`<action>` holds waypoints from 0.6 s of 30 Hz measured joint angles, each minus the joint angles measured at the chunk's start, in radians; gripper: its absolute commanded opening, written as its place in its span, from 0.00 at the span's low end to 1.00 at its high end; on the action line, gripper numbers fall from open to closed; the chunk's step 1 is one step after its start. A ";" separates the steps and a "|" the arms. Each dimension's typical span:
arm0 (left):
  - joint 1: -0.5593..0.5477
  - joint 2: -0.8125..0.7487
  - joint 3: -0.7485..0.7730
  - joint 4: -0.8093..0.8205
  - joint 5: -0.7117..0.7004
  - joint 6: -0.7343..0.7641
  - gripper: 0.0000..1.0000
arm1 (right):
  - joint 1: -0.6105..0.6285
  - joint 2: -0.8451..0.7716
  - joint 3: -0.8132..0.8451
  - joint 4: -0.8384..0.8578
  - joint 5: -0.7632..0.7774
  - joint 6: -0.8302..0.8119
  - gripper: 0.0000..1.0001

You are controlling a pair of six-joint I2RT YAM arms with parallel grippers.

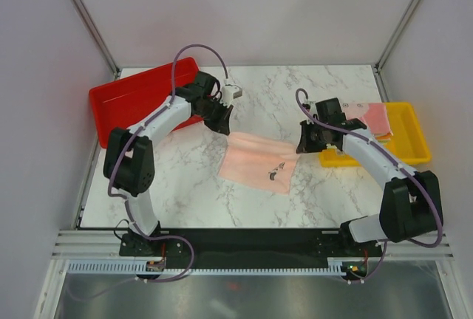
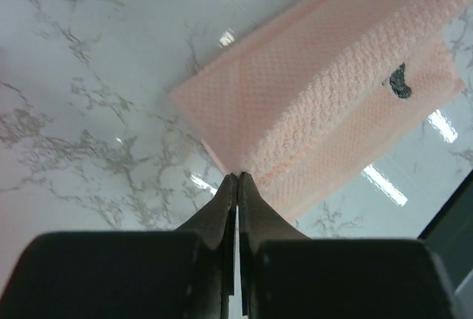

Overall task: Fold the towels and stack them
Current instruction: Fold the towel

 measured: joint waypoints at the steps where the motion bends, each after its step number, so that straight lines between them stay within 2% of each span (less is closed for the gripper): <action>1: -0.003 -0.028 -0.034 0.001 0.005 -0.009 0.02 | 0.002 -0.025 -0.025 0.005 -0.001 0.014 0.00; 12: -0.011 -0.250 -0.401 0.049 0.009 -0.115 0.02 | 0.135 -0.247 -0.296 0.115 -0.030 0.190 0.00; 18: -0.034 -0.281 -0.489 0.076 -0.016 -0.177 0.02 | 0.190 -0.326 -0.442 0.185 -0.040 0.290 0.02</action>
